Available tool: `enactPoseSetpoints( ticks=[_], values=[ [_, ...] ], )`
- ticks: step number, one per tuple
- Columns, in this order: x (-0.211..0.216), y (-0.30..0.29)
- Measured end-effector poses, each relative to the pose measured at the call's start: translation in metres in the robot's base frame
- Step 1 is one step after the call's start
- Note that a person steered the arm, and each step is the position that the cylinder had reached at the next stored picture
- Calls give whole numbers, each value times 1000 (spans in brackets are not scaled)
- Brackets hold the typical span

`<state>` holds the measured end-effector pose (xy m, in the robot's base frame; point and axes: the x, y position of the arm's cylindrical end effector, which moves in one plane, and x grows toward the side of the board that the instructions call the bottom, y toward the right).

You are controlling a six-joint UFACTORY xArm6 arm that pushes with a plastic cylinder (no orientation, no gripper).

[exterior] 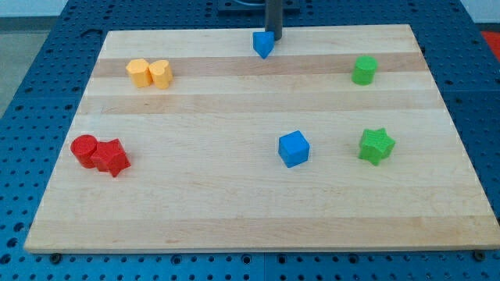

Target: Point your arm at blue triangle

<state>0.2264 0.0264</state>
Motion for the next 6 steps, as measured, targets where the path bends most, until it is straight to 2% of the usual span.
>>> enactPoseSetpoints(
  ticks=[2,3,4,5,6],
  values=[
    [82,0],
    [67,17],
    [27,45],
    [10,44],
    [12,22]
  ],
)
